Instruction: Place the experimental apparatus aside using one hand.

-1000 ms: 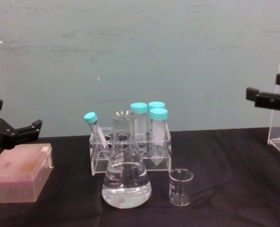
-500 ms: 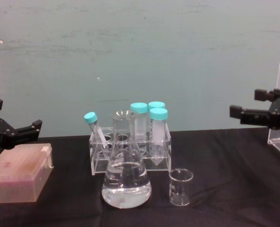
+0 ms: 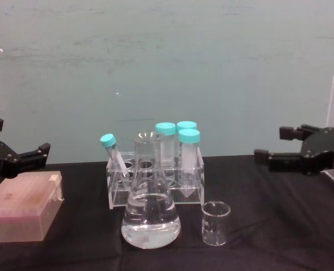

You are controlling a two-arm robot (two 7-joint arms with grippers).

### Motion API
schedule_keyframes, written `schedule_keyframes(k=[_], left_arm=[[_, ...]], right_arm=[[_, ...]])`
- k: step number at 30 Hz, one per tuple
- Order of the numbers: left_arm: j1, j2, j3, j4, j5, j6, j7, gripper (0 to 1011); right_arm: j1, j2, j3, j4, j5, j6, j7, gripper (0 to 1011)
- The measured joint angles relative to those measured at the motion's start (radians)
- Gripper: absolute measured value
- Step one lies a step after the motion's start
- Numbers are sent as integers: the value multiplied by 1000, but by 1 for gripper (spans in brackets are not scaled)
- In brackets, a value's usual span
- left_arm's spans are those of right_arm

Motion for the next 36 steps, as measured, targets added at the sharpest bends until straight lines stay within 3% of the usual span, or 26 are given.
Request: schedule_keyframes(k=[21,36], left_arm=[[0,0,0,0,0,0,0,1000],[0,0,0,0,0,0,0,1000]], right_arm=[[79,-8,-115,85,4,-33,80,1002],[127,-19,-175,145,30,-41,133,1002]])
